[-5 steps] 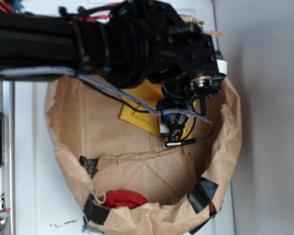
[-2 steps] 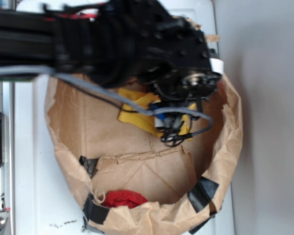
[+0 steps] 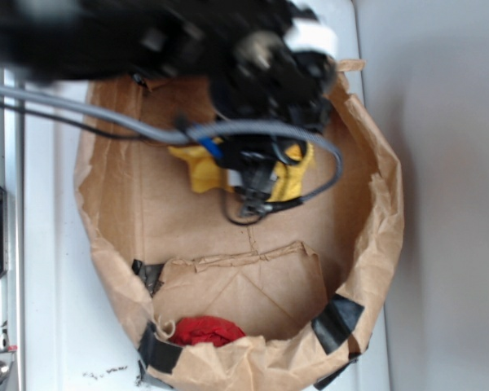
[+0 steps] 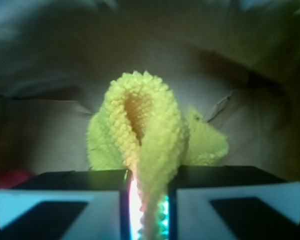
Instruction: Grab the yellow cloth.
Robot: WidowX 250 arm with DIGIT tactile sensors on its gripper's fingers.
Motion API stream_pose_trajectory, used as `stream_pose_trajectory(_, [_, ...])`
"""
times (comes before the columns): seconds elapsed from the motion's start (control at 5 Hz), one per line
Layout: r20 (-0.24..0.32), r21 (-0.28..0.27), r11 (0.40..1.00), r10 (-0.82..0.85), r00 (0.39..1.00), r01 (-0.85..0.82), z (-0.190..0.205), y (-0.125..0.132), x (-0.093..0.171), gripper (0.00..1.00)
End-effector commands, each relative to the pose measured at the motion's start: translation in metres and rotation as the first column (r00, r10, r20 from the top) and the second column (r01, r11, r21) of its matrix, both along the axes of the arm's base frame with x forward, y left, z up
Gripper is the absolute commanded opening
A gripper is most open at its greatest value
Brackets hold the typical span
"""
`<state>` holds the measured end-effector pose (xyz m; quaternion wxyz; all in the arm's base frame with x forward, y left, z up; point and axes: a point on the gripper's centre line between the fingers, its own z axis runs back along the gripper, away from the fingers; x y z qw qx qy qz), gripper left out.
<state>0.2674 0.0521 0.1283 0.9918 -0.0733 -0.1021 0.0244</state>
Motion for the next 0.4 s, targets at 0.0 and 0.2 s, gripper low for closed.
stream_pose_trajectory(0.0, [0.078, -0.091, 0.996, 0.004, 0.997, 0.004, 0.086, 0.010, -0.043, 0.00])
stream_pose_trajectory(0.2, [0.069, -0.082, 0.995, -0.049, 0.996, 0.054, 0.098, 0.009, -0.058, 0.00])
